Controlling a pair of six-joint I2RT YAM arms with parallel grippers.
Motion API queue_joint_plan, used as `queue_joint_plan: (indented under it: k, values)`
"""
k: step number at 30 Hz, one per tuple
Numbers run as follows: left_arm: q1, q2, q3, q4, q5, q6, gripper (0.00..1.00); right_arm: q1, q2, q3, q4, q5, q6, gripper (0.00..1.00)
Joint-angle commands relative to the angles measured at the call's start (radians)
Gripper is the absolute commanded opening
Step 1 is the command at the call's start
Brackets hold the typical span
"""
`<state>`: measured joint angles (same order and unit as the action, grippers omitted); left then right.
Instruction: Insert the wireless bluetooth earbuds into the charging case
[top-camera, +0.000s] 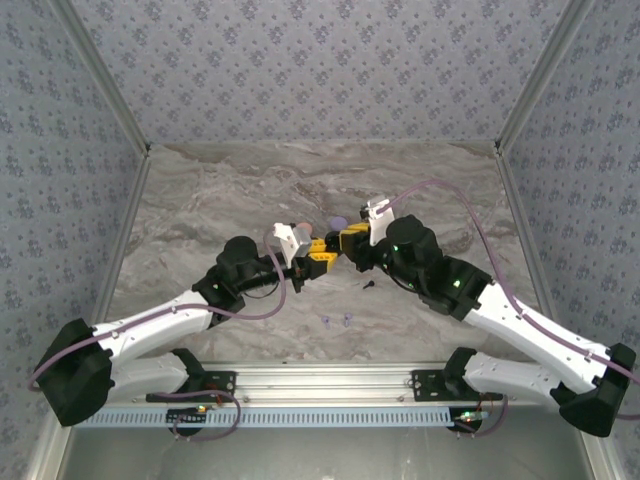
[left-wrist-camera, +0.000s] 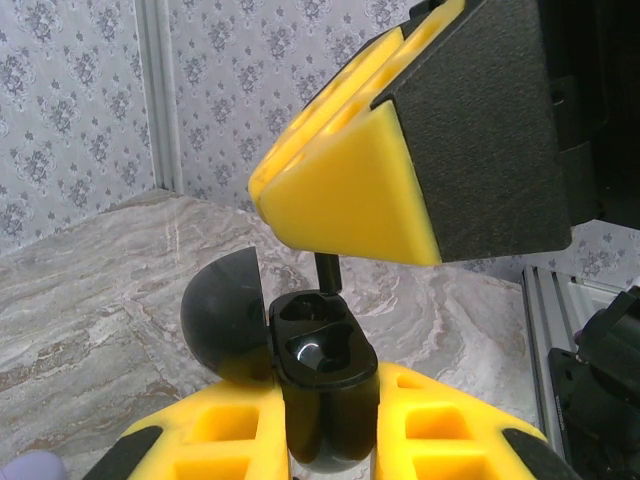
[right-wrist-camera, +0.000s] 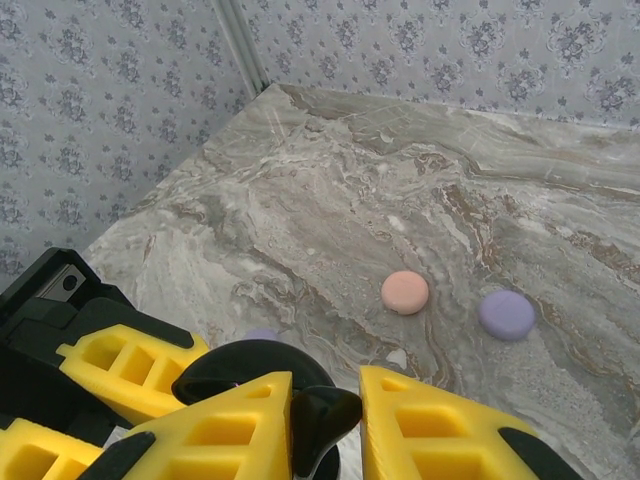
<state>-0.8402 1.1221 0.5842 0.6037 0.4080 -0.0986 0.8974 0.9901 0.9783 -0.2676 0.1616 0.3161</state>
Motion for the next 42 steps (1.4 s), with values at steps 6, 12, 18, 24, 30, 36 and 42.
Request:
queue_joint_plan:
  k: [6,12,18,24,30,36,42]
  values:
    - [-0.01,-0.012,0.025,0.042,0.025,-0.002,0.07,0.01,0.015,0.027,0.02,0.004,-0.011,0.24]
    - [-0.01,-0.015,0.025,0.041,0.02,-0.002,0.07,0.01,0.03,0.026,0.016,-0.019,-0.002,0.24]
    - [-0.009,-0.019,0.021,0.042,0.01,-0.002,0.07,0.011,0.033,0.031,-0.002,-0.043,0.008,0.24]
    - [-0.009,-0.023,0.017,0.045,0.0,-0.002,0.07,0.01,0.025,0.034,-0.03,-0.076,0.027,0.25]
    - [-0.01,-0.025,0.012,0.047,-0.003,-0.001,0.07,0.008,0.024,0.036,-0.056,-0.076,0.04,0.25]
    - [-0.01,-0.024,0.011,0.048,0.006,0.005,0.07,0.004,0.041,0.054,-0.07,-0.096,0.055,0.25]
    - [-0.01,-0.025,0.009,0.059,0.011,0.01,0.07,0.003,0.06,0.062,-0.082,-0.106,0.069,0.25]
